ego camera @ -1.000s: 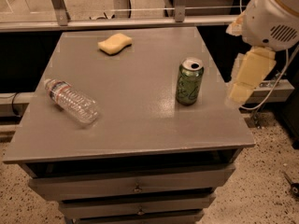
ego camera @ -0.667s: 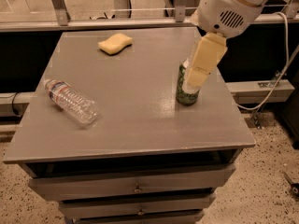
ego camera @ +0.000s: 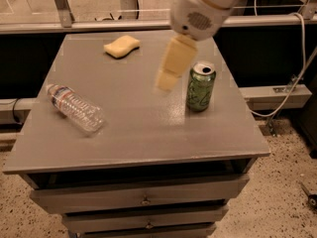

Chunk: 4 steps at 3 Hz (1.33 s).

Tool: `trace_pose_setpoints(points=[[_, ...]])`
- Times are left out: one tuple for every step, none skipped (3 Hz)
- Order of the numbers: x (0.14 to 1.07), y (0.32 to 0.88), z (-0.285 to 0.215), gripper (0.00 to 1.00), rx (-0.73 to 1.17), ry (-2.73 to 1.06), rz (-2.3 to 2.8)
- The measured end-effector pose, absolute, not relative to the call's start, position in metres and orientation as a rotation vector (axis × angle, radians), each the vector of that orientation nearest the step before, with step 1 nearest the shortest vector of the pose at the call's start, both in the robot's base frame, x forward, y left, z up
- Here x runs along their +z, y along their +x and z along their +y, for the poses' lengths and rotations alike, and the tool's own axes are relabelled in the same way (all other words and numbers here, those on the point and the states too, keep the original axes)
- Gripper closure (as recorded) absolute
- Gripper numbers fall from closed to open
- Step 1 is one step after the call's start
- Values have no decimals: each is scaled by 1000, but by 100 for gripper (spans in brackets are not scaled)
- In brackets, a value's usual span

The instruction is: Place water bottle upright

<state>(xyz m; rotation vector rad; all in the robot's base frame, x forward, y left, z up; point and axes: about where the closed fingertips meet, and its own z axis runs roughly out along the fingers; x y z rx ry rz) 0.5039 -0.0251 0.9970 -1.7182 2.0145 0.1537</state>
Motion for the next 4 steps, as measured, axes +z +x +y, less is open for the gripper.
trace_pose_setpoints(points=[[989,511,51,0,265,-1725,2004],[965,518,127,0,366,-1713,2015],[945,526,173,0,384,-1710,2035],[920,535,204,0,362,-1710,2088]])
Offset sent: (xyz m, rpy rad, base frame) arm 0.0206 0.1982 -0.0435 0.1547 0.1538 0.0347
